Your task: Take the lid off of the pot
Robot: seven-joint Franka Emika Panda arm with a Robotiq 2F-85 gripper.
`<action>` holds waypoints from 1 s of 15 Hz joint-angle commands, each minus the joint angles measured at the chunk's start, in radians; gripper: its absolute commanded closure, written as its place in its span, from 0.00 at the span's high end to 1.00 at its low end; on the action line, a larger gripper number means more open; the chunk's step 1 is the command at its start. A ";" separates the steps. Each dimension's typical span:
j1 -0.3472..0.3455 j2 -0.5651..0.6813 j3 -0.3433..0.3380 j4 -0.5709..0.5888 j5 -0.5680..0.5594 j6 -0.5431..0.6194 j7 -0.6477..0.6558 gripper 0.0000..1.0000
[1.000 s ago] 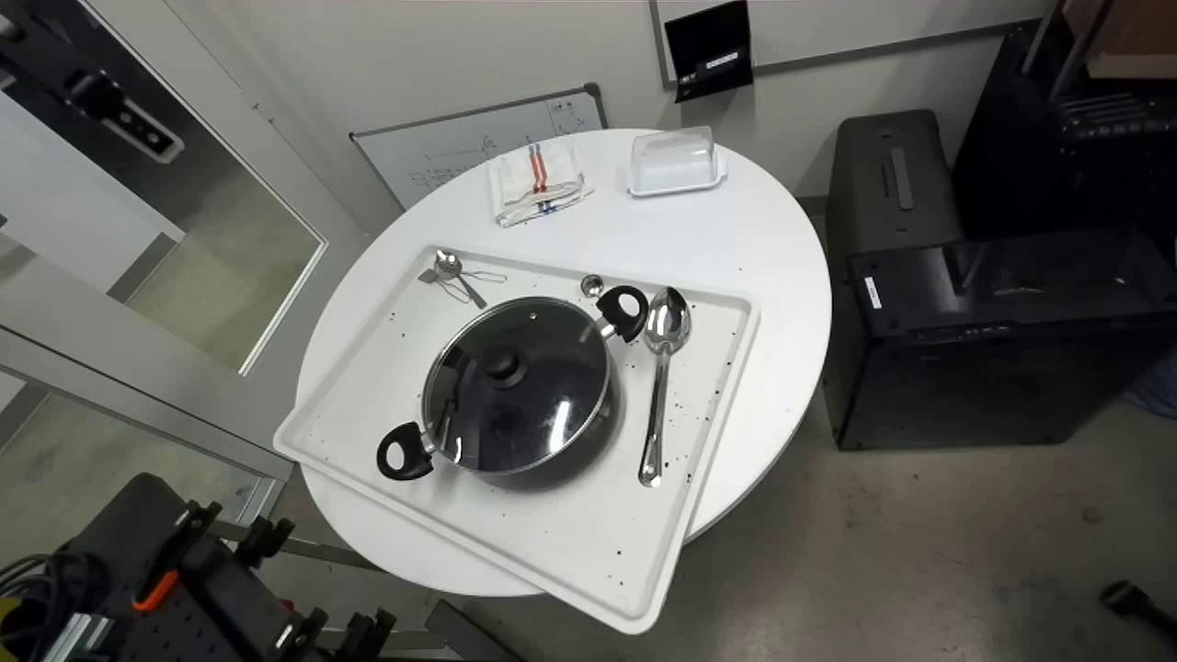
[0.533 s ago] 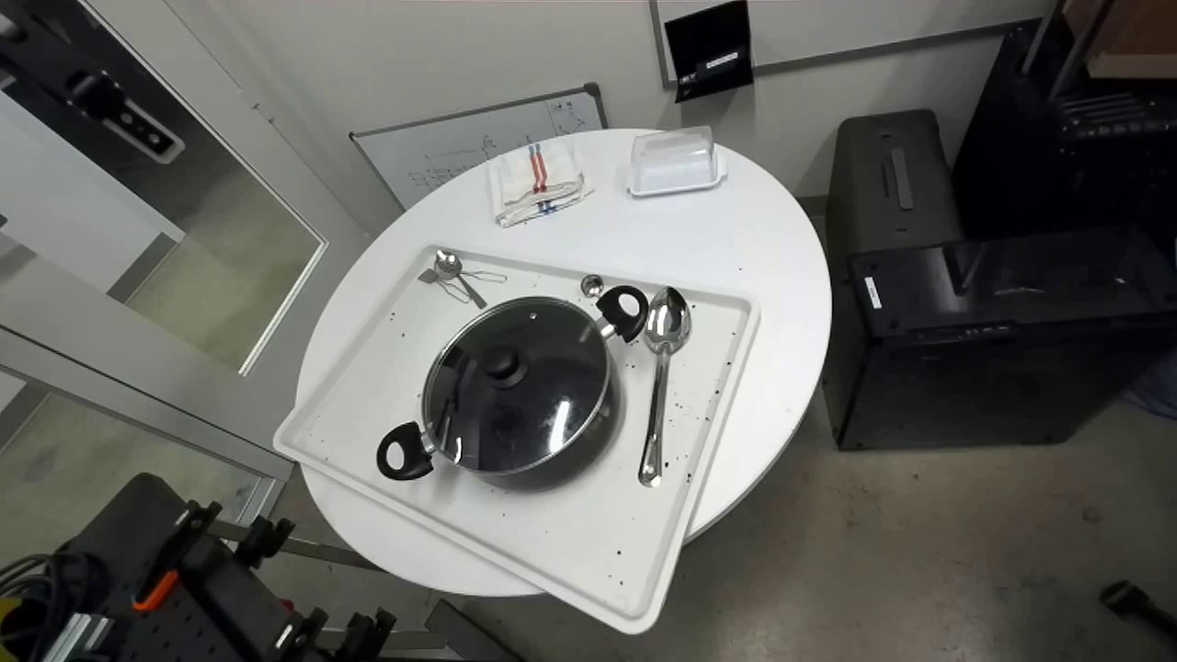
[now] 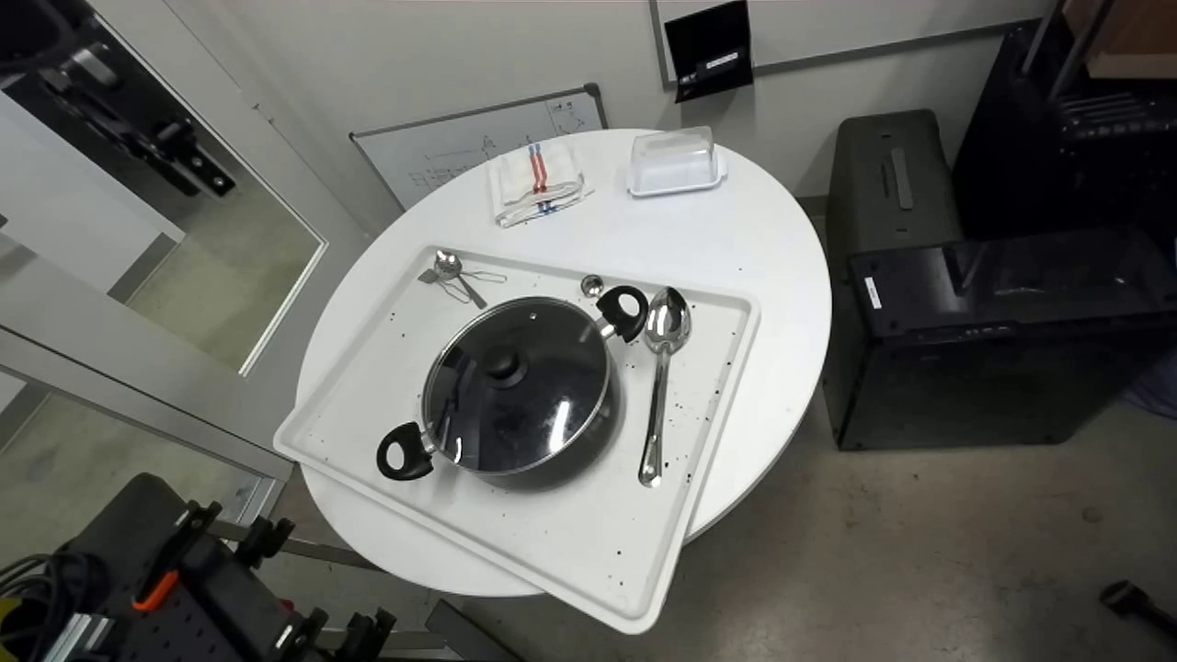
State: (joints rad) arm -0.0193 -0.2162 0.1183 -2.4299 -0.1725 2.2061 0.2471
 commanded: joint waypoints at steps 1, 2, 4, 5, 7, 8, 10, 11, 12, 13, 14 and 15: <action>0.006 0.077 -0.050 0.039 0.034 0.000 -0.085 1.00; 0.004 0.098 -0.061 0.047 0.036 -0.001 -0.101 1.00; 0.000 0.143 -0.079 0.063 0.033 0.006 -0.119 1.00; -0.001 0.163 -0.086 0.072 0.033 0.004 -0.128 1.00; -0.003 0.212 -0.099 0.092 0.034 0.011 -0.146 1.00; -0.004 0.239 -0.106 0.101 0.038 0.029 -0.165 1.00; -0.007 0.288 -0.117 0.119 0.053 0.063 -0.201 1.00; -0.008 0.310 -0.120 0.129 0.058 0.075 -0.213 1.00; -0.010 0.335 -0.124 0.141 0.063 0.089 -0.226 1.00; -0.012 0.361 -0.128 0.154 0.064 0.101 -0.233 1.00; -0.015 0.388 -0.131 0.167 0.068 0.114 -0.247 1.00; -0.019 0.411 -0.134 0.178 0.074 0.123 -0.257 1.00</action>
State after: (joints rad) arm -0.0309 0.1117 -0.0035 -2.3102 -0.1303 2.2997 0.0454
